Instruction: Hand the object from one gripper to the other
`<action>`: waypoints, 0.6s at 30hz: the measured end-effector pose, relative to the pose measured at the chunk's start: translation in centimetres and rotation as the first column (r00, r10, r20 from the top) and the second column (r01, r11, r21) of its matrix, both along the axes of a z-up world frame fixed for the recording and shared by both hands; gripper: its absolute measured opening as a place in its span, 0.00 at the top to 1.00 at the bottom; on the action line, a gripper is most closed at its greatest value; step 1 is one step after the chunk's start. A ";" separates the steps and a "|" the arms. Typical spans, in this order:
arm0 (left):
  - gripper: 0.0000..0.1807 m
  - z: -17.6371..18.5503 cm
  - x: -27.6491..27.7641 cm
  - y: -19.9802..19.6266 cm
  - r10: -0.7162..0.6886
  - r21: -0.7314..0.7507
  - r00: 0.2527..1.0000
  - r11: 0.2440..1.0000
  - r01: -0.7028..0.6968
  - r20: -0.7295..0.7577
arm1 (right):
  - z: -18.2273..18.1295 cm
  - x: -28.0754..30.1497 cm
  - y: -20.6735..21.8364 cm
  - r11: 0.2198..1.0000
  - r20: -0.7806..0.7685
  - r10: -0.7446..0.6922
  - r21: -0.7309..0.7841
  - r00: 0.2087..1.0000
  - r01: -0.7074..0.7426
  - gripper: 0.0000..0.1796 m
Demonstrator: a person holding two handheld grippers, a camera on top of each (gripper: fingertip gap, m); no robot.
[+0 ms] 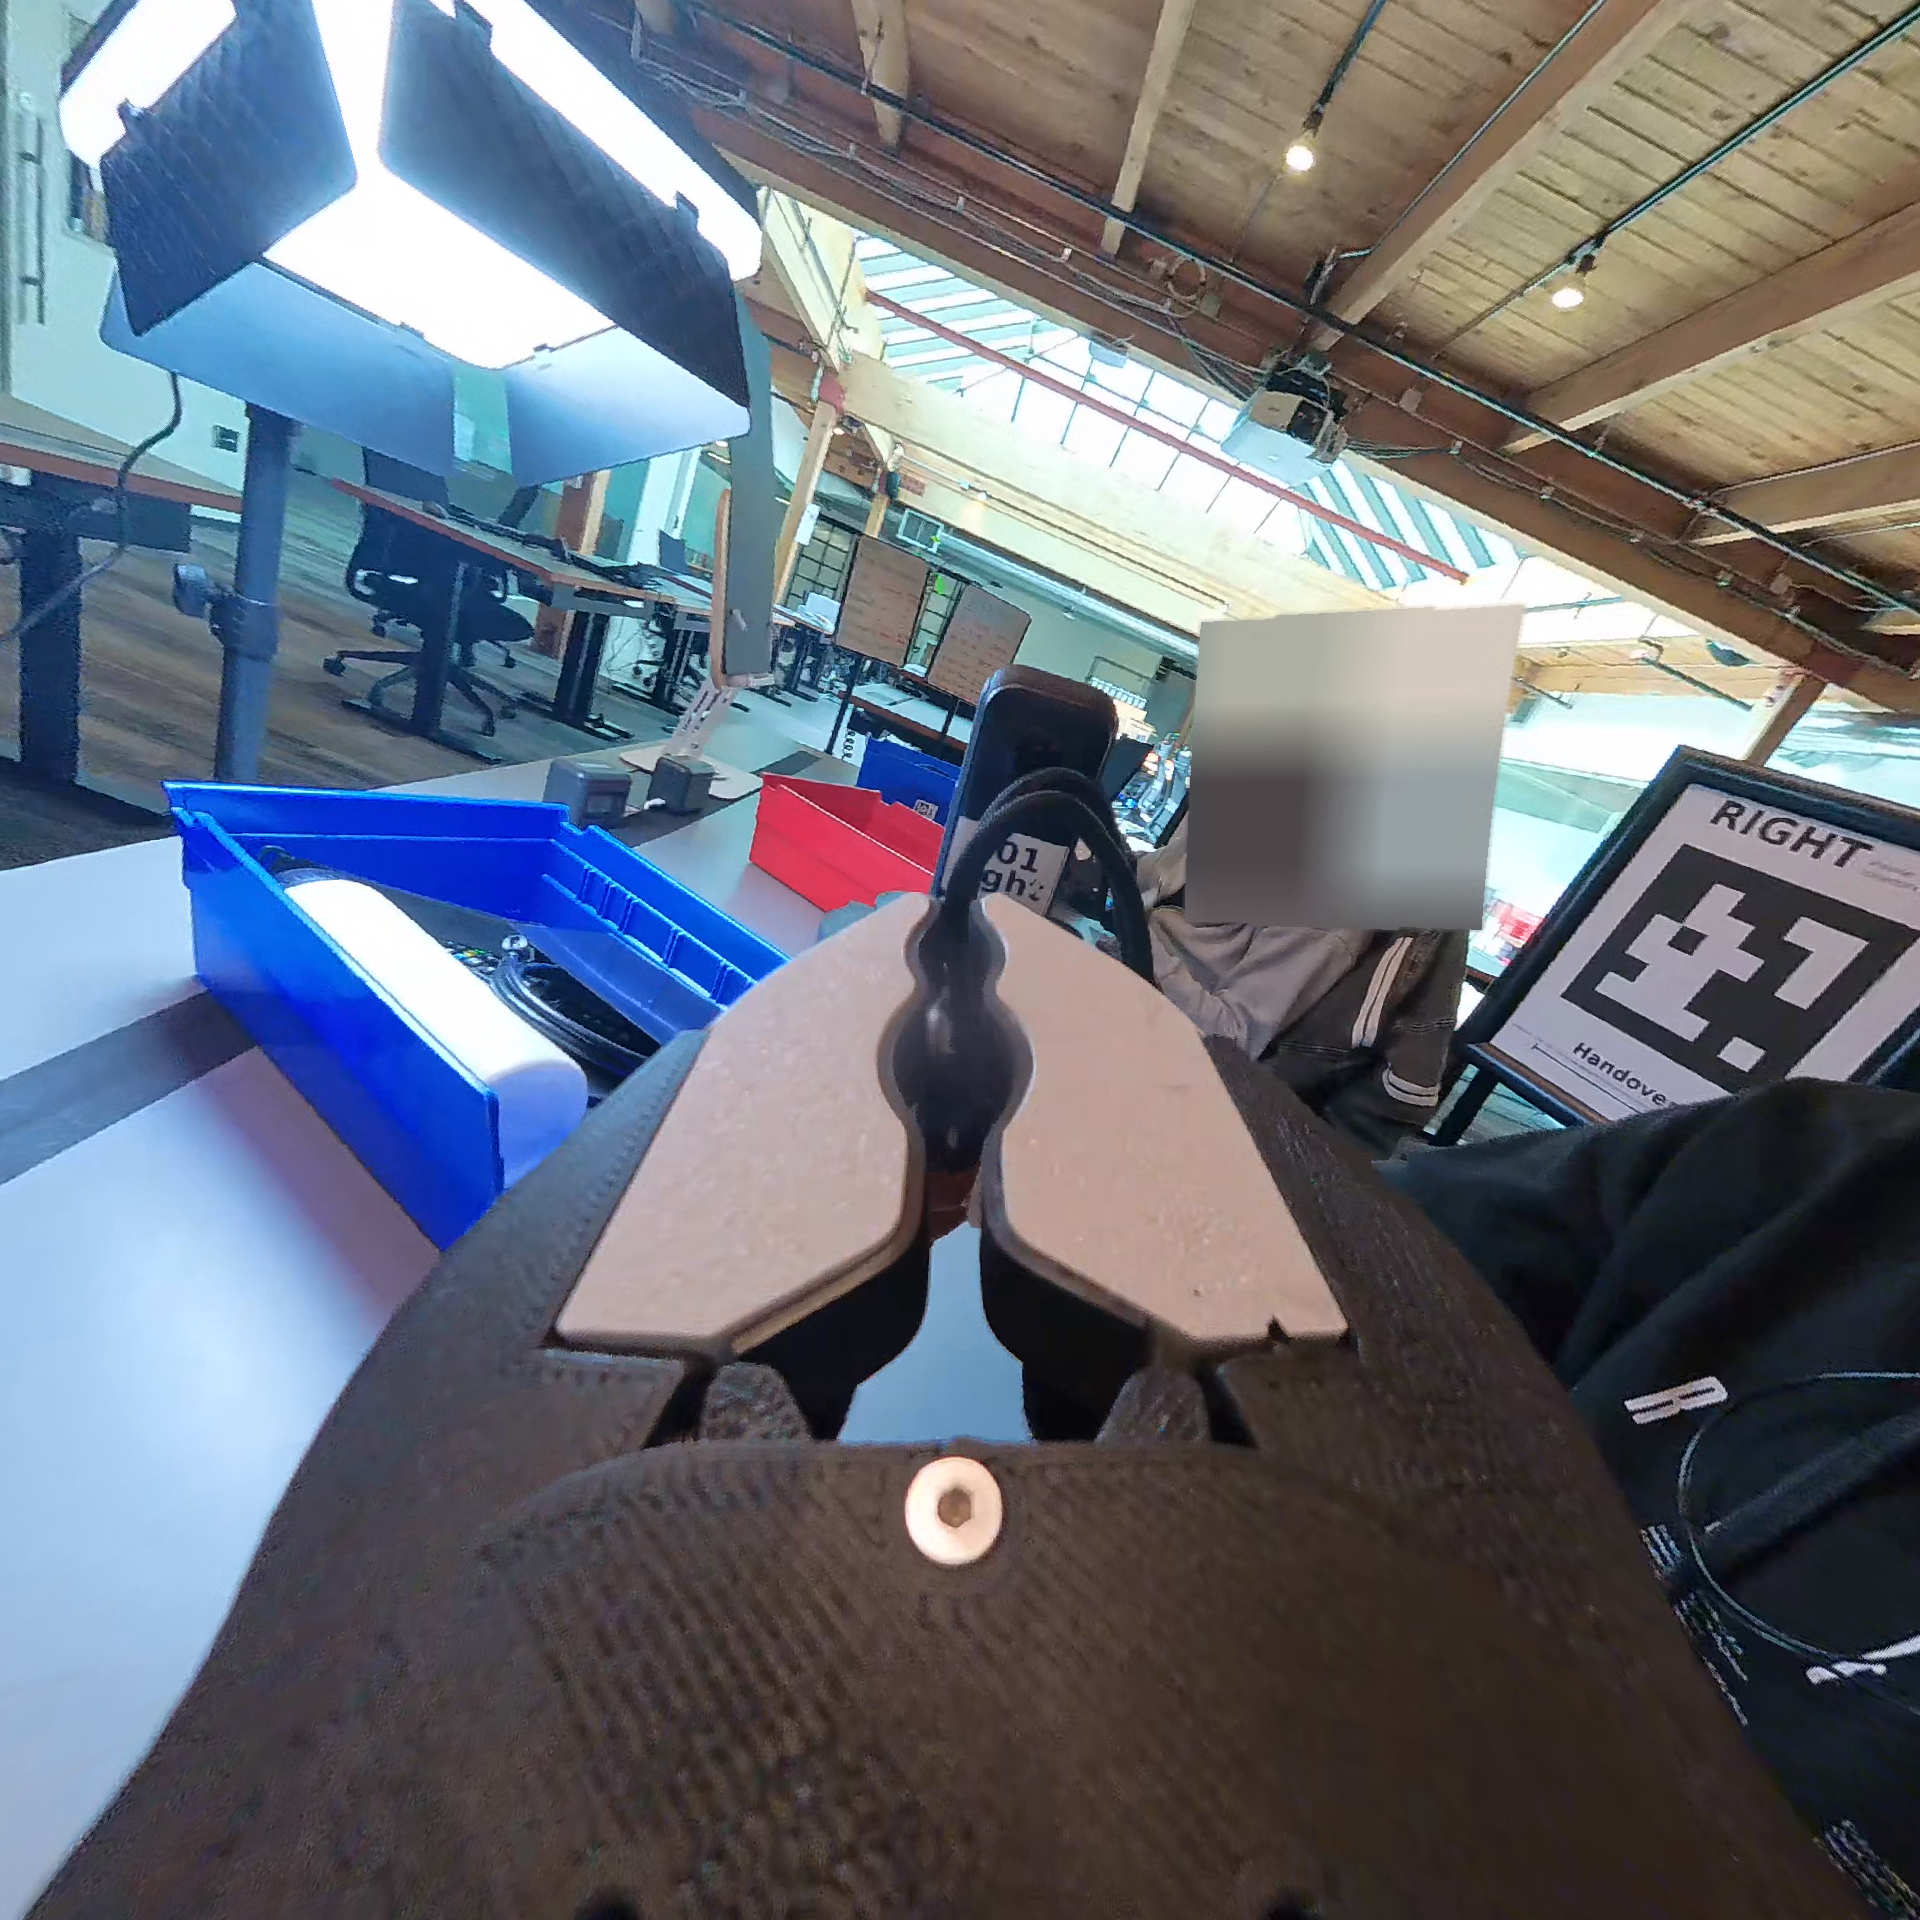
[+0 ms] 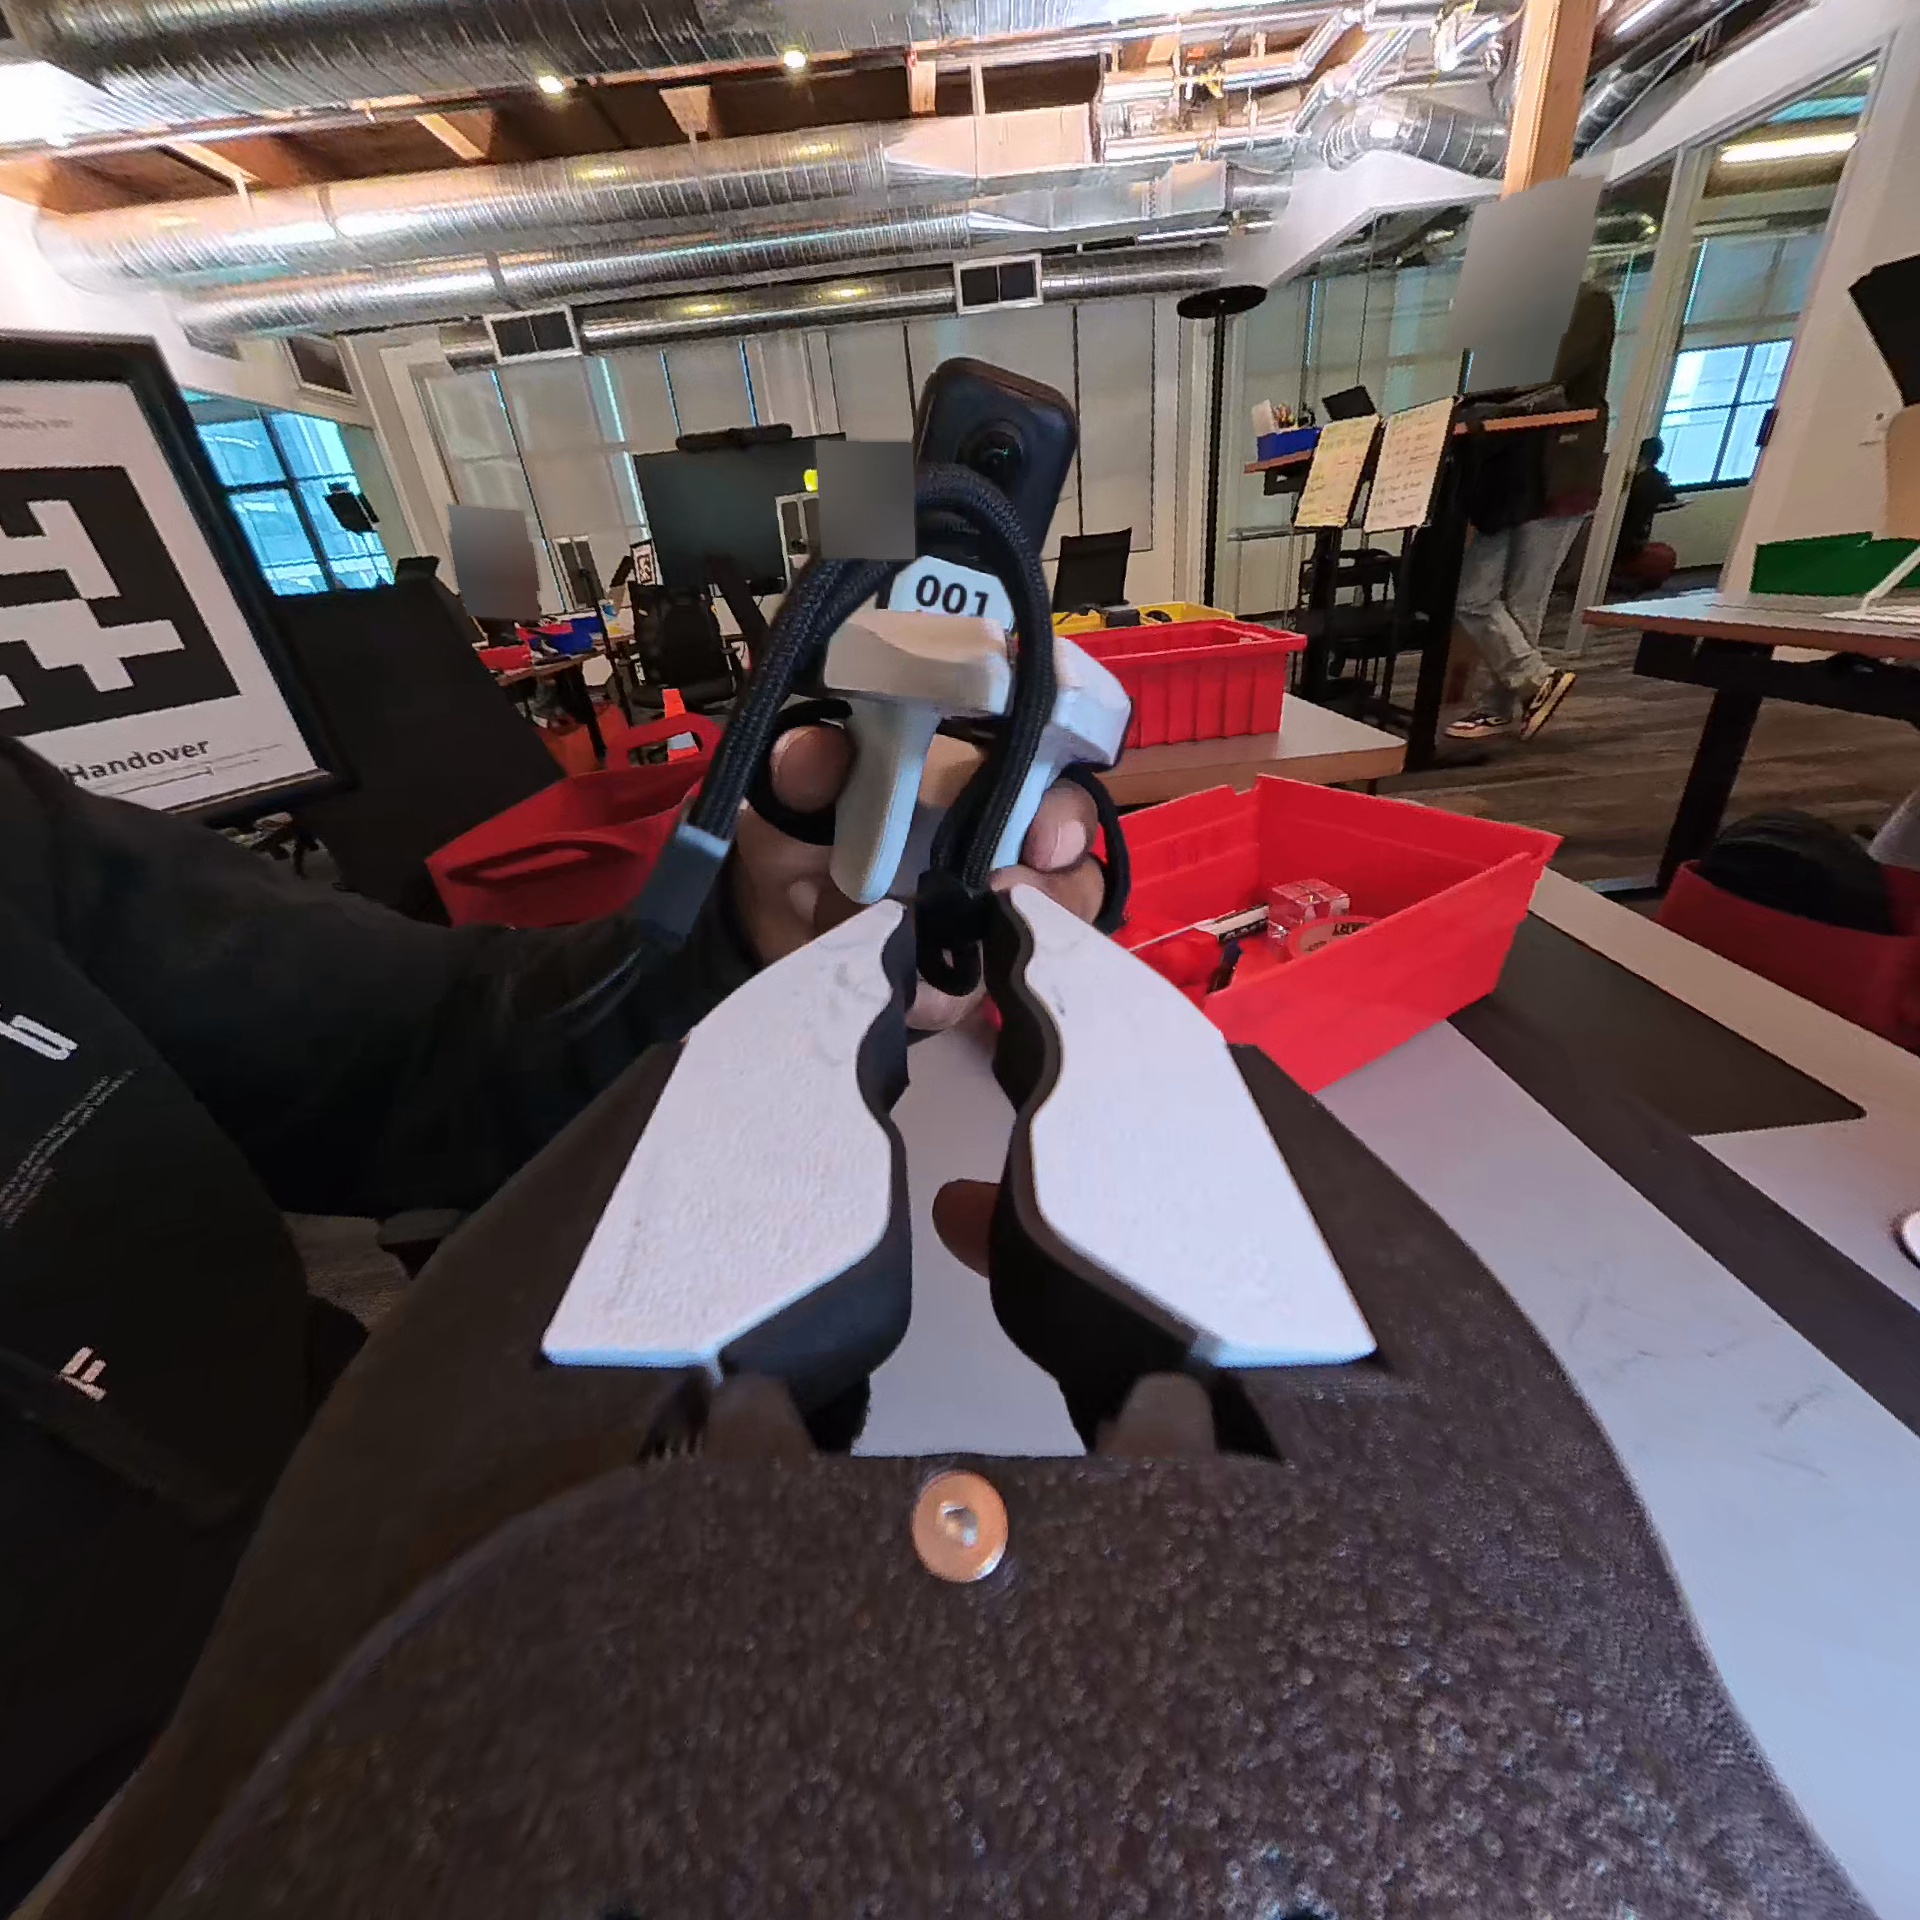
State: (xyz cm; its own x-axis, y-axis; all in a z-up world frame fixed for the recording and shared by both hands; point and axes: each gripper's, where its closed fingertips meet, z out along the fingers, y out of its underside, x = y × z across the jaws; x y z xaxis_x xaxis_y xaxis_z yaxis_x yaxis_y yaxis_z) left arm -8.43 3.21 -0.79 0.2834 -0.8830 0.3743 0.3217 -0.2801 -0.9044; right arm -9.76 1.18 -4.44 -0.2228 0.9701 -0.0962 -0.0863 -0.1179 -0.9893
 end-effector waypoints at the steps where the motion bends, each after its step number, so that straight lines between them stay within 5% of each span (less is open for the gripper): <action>1: 0.98 0.2 -0.2 -0.1 0.010 0.007 1.000 1.000 -0.010 -0.005 | 0.3 0.2 0.0 1.000 -0.010 0.002 -0.005 1.000 -0.002 0.93; 5: 0.89 1.2 -0.8 -0.8 0.060 0.089 0.997 0.994 -0.056 -0.046 | 1.9 1.2 0.9 0.999 -0.062 -0.042 -0.021 0.997 0.040 0.93; 12: 0.90 -2.2 1.0 -0.5 0.150 0.201 0.935 0.976 -0.088 -0.320 | 4.1 2.5 1.7 0.995 -0.149 -0.090 -0.053 0.985 0.083 0.93; 18: 0.92 -2.1 2.0 -0.8 0.261 0.354 0.892 0.927 -0.125 -0.369 | 3.3 1.4 0.9 0.997 -0.120 -0.066 -0.044 0.991 0.061 0.93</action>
